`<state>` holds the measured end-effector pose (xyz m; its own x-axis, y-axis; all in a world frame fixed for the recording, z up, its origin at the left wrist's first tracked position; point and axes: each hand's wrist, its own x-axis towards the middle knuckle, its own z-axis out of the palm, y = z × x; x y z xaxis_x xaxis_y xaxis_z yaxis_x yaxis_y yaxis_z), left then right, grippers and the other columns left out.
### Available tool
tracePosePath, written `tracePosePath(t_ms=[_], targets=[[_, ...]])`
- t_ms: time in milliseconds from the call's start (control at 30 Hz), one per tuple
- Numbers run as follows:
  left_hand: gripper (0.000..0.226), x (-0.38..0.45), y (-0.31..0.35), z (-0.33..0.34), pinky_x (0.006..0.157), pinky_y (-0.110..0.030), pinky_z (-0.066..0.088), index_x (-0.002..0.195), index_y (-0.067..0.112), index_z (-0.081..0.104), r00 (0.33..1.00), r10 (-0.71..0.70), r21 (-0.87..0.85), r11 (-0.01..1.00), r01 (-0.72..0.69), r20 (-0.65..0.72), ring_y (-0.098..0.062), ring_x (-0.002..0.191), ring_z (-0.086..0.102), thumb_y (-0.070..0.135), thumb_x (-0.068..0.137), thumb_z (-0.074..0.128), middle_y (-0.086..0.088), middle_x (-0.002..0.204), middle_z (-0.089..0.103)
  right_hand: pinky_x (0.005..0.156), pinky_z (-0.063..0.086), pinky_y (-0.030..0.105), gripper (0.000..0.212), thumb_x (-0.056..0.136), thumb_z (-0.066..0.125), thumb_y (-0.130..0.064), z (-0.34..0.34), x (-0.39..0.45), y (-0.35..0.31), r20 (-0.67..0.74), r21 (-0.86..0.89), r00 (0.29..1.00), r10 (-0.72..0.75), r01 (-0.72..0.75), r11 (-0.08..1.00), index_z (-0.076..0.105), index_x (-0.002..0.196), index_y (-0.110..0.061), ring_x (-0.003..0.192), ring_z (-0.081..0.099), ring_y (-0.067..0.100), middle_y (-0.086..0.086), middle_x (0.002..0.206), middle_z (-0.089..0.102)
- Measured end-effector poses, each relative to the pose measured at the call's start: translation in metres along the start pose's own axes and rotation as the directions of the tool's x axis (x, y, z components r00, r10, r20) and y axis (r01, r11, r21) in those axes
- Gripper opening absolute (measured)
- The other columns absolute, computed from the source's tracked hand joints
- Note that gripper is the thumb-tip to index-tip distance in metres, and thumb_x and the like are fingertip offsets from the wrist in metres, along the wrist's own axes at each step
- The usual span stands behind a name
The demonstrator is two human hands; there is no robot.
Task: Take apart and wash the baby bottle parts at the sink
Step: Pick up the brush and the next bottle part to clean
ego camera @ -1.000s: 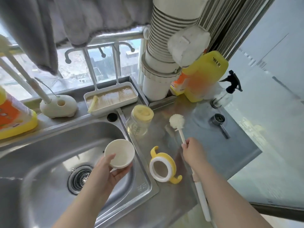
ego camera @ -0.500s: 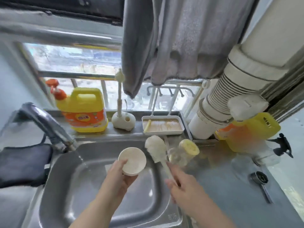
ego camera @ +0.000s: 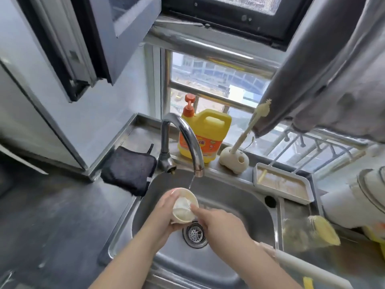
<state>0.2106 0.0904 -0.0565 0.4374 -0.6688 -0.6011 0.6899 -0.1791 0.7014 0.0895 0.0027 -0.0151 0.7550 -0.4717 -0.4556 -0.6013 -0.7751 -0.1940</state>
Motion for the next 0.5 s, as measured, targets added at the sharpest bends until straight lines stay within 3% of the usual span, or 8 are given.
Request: tracePosePath(t_ms=[133, 267, 367, 500], targets=[[0.024, 0.008, 0.012, 0.001, 0.072, -0.045, 0.058, 0.115, 0.021, 0.057, 0.998, 0.053, 0.100, 0.994, -0.050, -0.026, -0.026, 0.099, 0.061, 0.034, 0.096, 0.051, -0.010, 0.114, 0.058, 0.078, 0.040, 0.035, 0.074, 0.094, 0.044, -0.012, -0.017, 0.014, -0.013, 0.105, -0.249, 0.993, -0.047, 0.072, 0.966, 0.004, 0.150, -0.040, 0.113, 0.055, 0.029, 0.007, 0.126, 0.053], [0.016, 0.020, 0.024, 0.004, 0.069, -0.042, 0.058, 0.107, 0.028, 0.063, 0.989, 0.145, 0.227, 0.964, -0.140, -0.007, -0.023, 0.099, 0.062, 0.028, 0.098, 0.049, -0.006, 0.115, 0.062, 0.056, 0.030, 0.031, 0.075, 0.094, 0.049, -0.017, -0.032, 0.020, -0.010, -0.061, -0.417, 0.988, -0.143, 0.105, 0.903, 0.003, 0.150, -0.036, 0.103, 0.060, 0.030, 0.006, 0.119, 0.052], [0.017, 0.026, 0.030, 0.006, 0.068, -0.038, 0.058, 0.108, 0.034, 0.062, 0.987, 0.149, 0.298, 0.941, -0.159, 0.056, -0.024, 0.102, 0.064, 0.027, 0.098, 0.050, -0.006, 0.113, 0.065, 0.048, 0.022, 0.030, 0.078, 0.093, 0.046, -0.012, -0.033, 0.025, -0.003, -0.061, -0.356, 0.994, -0.092, 0.065, 0.932, 0.000, 0.150, -0.039, 0.101, 0.060, 0.030, 0.006, 0.110, 0.048], [0.031, 0.031, 0.028, 0.008, 0.061, -0.034, 0.058, 0.098, 0.044, 0.056, 0.994, 0.082, 0.392, 0.914, -0.104, 0.072, -0.022, 0.096, 0.063, 0.013, 0.097, 0.051, -0.007, 0.109, 0.061, 0.067, 0.033, 0.032, 0.079, 0.089, 0.044, -0.002, -0.019, 0.031, 0.014, 0.016, -0.079, 0.998, -0.063, 0.064, 0.995, 0.013, 0.149, -0.042, 0.101, 0.055, 0.030, 0.005, 0.110, 0.043]])
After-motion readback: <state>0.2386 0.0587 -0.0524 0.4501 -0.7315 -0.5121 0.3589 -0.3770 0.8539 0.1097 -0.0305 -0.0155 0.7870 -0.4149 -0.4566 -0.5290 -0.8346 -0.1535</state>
